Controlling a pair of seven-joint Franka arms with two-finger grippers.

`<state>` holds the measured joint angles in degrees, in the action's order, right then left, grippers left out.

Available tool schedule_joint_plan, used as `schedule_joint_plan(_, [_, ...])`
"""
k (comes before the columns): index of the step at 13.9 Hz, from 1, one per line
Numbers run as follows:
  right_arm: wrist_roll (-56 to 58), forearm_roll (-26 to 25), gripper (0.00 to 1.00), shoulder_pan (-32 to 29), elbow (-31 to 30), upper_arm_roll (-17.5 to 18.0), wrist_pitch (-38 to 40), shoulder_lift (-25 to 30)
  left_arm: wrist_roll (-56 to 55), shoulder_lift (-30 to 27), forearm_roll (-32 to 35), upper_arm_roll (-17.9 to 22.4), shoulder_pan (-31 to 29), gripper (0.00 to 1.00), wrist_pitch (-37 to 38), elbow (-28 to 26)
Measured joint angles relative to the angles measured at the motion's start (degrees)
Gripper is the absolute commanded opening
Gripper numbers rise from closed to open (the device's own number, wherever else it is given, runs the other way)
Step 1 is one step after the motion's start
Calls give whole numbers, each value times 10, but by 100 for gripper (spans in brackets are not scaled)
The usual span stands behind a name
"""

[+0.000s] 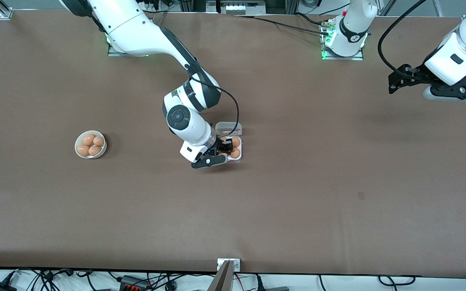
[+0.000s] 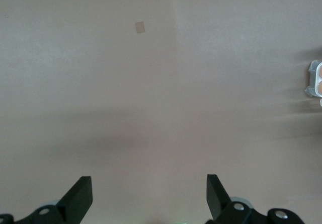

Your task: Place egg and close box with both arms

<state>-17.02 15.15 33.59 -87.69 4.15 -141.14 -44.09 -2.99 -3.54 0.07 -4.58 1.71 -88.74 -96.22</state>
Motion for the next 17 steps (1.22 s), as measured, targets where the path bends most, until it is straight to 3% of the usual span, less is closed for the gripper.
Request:
schedule_joint_plan(3, [-21,0,100,-1,8,-7,24,7,0,0,0,0,0,100,0,0])
schedule_joint_plan(6, [-23,-1,100,-2,30,-38,94,48,0,0,0,0,0,100,0,0])
schedule_joint_plan(10, [-23,-8,100,-3,58,-97,232,122,0,0,0,0,0,100,1,0])
schedule_joint_plan(12, [-23,-41,100,-4,69,-127,294,153,0,0,0,0,0,100,1,0])
schedule_joint_plan(17, [-19,-68,100,-6,74,-207,404,223,-1,6,-1,3,-10,100,13,0])
